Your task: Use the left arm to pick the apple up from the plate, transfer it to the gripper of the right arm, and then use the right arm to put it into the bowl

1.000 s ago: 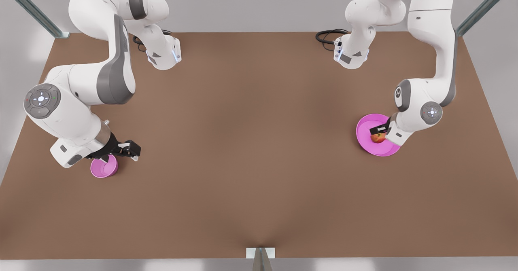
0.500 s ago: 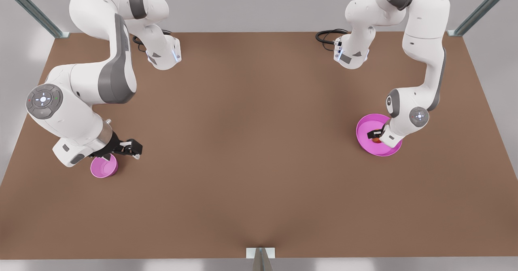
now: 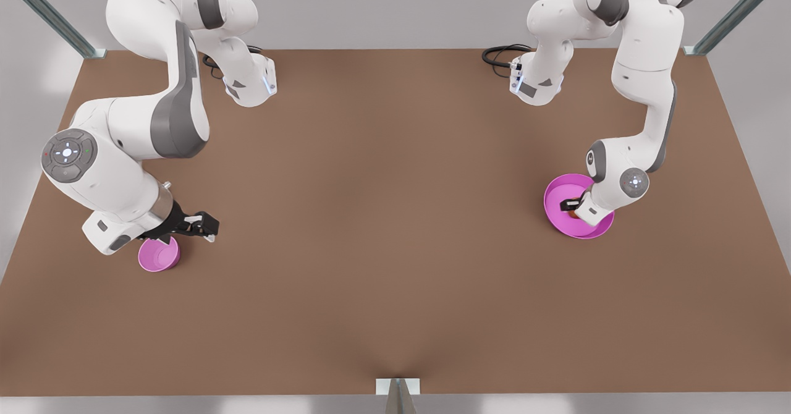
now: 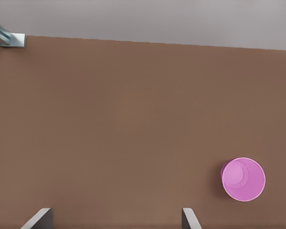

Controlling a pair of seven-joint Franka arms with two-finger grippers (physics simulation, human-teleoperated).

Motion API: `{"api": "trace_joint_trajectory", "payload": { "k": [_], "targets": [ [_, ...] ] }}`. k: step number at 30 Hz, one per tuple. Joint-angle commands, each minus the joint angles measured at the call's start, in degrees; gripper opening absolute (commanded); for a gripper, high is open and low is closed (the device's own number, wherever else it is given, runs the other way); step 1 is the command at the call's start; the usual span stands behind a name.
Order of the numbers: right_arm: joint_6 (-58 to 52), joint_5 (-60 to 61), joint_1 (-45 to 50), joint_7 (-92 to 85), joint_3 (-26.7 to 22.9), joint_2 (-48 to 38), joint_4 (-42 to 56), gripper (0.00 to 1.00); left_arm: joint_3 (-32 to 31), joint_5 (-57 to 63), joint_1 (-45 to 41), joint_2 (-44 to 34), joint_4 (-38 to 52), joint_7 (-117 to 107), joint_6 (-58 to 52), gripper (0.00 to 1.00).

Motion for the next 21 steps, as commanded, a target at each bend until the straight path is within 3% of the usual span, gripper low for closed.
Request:
{"api": "trace_joint_trajectory", "payload": {
  "k": [1,15,17,19,21],
  "targets": [
    [-0.1,0.0,0.0,-0.2,0.0,-0.1,0.0,1.0,0.0,0.0,0.0,0.2,0.0,2.8,0.5,0.79],
    [-0.1,2.0,-0.4,-0.3,0.0,-0.2,-0.1,1.0,0.0,0.0,0.0,-0.2,1.5,2.3,0.2,0.76],
    [-0.2,2.0,-0.4,-0.3,0.0,-0.2,-0.1,1.0,-0.5,-0.7,-0.2,-0.7,6.6,-0.6,-3.2,0.75],
    [-0.2,2.0,-0.4,-0.3,0.0,-0.2,-0.1,1.0,-2.1,-10.8,-0.5,-0.2,18.0,-1.3,-16.4,0.73],
    [-0.2,2.0,-0.4,-0.3,0.0,-0.2,-0.1,1.0,-4.7,-17.6,-4.5,-0.2,26.2,-4.6,-20.6,0.73]
  ]
}}
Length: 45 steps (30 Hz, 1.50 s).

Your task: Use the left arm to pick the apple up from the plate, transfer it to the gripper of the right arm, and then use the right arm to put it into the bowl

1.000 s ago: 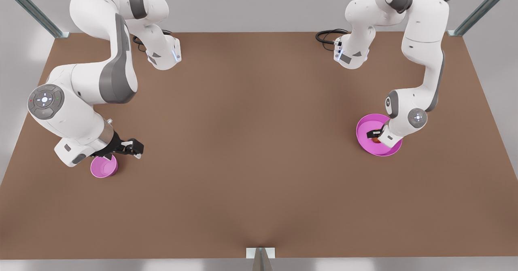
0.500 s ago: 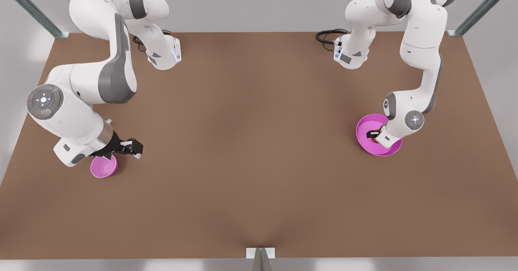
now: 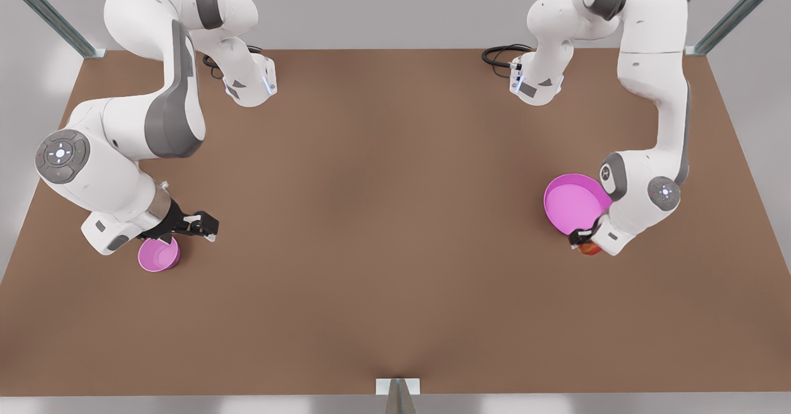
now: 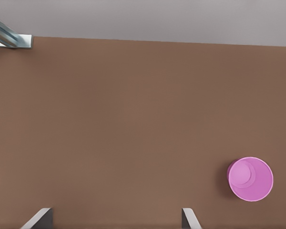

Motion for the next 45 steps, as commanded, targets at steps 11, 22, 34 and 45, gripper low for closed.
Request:
{"api": "trace_joint_trajectory", "payload": {
  "k": [11,22,34,45],
  "targets": [
    [4.4,60.7,-1.5,-6.1,0.0,8.6,-10.2,1.0,-16.1,-62.5,-14.1,17.9,25.0,50.5,-2.8,0.72],
    [2.6,90.9,-2.6,-45.9,5.0,14.0,-22.5,1.0,-25.1,-75.9,-15.5,32.5,43.2,111.8,-2.6,0.64],
    [-2.1,88.5,-2.0,-60.1,6.8,11.2,-32.4,1.0,-24.8,-76.9,-18.2,33.5,45.5,121.8,-0.2,0.6],
    [2.0,90.6,0.2,-60.8,9.3,12.2,-32.1,1.0,-25.0,-76.9,-19.4,34.0,46.0,121.8,2.0,0.6]
  ]
}}
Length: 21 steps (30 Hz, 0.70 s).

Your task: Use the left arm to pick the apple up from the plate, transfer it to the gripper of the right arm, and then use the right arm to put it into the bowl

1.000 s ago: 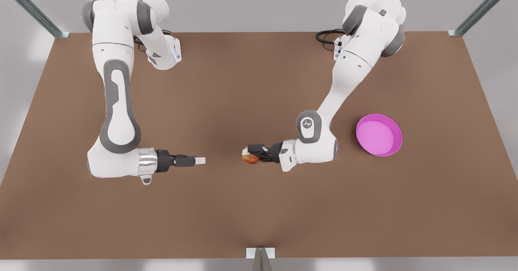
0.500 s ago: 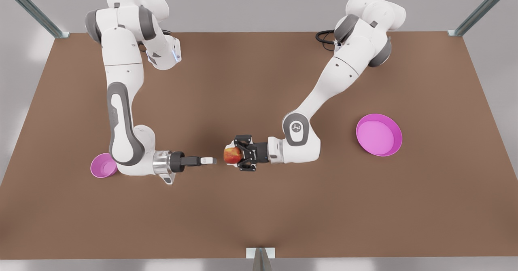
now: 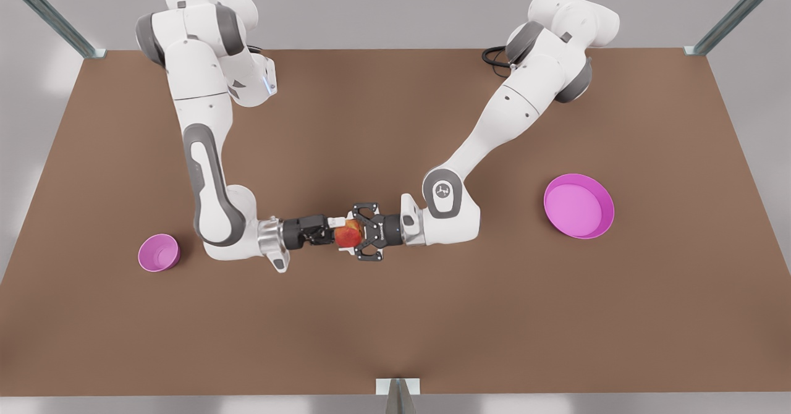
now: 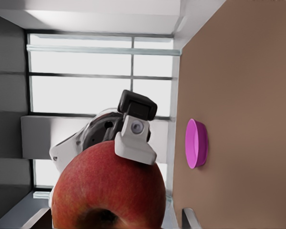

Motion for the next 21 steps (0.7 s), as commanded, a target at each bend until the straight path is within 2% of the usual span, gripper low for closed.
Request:
{"api": "trace_joint_trajectory", "payload": {
  "k": [1,6,9,11,13,18,20,21],
  "targets": [
    [1.6,1.3,0.5,-13.8,0.0,0.2,0.1,1.0,0.0,0.1,0.0,-0.1,0.0,21.2,0.1,0.6],
    [4.5,3.2,2.0,-13.8,0.6,0.4,0.8,0.99,0.0,0.1,-0.4,0.0,0.0,21.3,0.1,0.6],
    [4.5,3.2,2.1,-13.8,0.6,0.3,0.8,0.9,0.0,0.1,-0.4,0.3,0.0,21.3,0.4,0.6],
    [4.5,3.2,2.0,-13.8,0.6,0.3,0.8,0.8,0.0,0.1,-0.5,0.3,0.0,21.3,0.5,0.6],
    [4.5,3.2,2.0,-13.9,0.6,0.3,0.8,0.77,0.0,0.1,-0.5,0.3,0.0,21.3,0.5,0.6],
    [4.5,3.1,1.7,-13.8,0.6,0.3,0.8,0.76,0.1,0.1,-0.5,0.3,0.0,21.3,0.6,0.62],
    [4.4,2.8,1.5,-13.8,0.6,0.3,0.8,0.76,0.1,0.1,-0.5,0.4,0.0,21.2,0.6,0.67],
    [4.4,2.8,1.4,-13.8,0.6,0.3,0.8,0.76,0.0,0.1,-0.5,0.4,0.0,21.1,0.6,0.81]
  ]
}}
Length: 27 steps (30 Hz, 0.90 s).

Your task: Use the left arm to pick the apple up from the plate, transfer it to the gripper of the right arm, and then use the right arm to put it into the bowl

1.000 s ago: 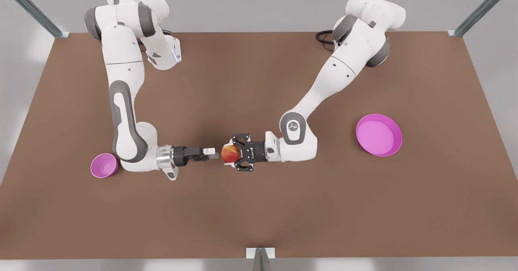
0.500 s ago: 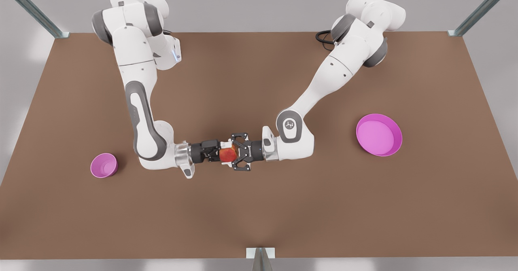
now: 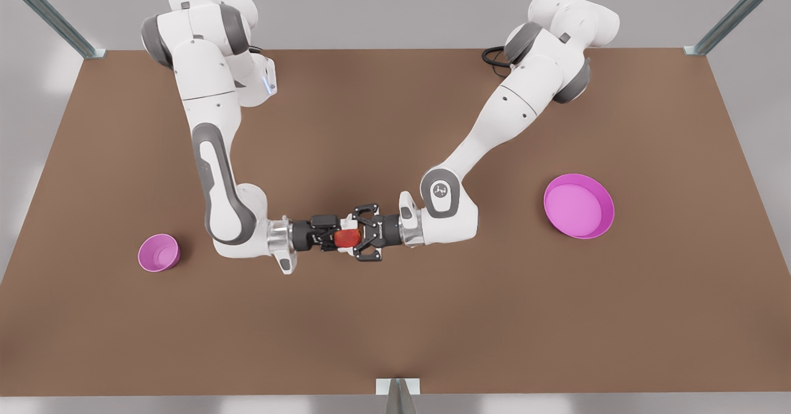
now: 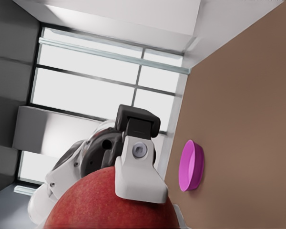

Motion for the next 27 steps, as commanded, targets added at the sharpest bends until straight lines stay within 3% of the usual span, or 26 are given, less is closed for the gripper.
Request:
{"api": "trace_joint_trajectory", "payload": {
  "k": [1,5,6,19,21,23,25,27],
  "targets": [
    [0.2,-0.2,-0.1,-4.3,0.0,-0.1,0.0,0.75,-0.1,0.2,0.0,-0.1,0.0,5.8,-0.3,0.84],
    [0.1,-0.4,-0.2,-4.3,-0.3,-0.1,0.0,0.71,-0.1,0.2,0.0,0.0,0.0,5.8,-0.3,0.92],
    [0.0,-0.5,-0.7,-4.3,-0.4,-0.1,0.0,0.71,-0.1,0.2,0.0,0.0,0.0,5.7,-0.3,0.99],
    [-1.6,-8.2,-7.4,-4.1,-0.4,-0.5,-0.1,0.72,-0.1,-0.2,0.1,0.2,0.0,5.6,-0.4,1.0],
    [-2.5,-10.3,-9.6,-3.9,-0.3,-0.5,-0.1,0.72,1.8,0.6,1.1,-0.3,-0.1,-5.3,-0.5,1.0],
    [-4.5,-13.1,-13.0,-4.0,-0.3,-0.4,-0.1,0.72,5.6,20.2,6.9,-1.5,-2.2,-36.6,-6.0,1.0],
    [-6.4,-16.0,-16.3,-4.2,-0.3,-0.4,-0.1,0.72,5.6,58.6,16.3,-6.8,-2.3,-77.8,-17.7,1.0],
    [-8.8,-20.2,-21.1,-4.3,-0.3,-0.2,0.5,0.72,6.7,81.0,23.2,-15.9,-2.3,-84.9,-34.0,1.0]
  ]
}}
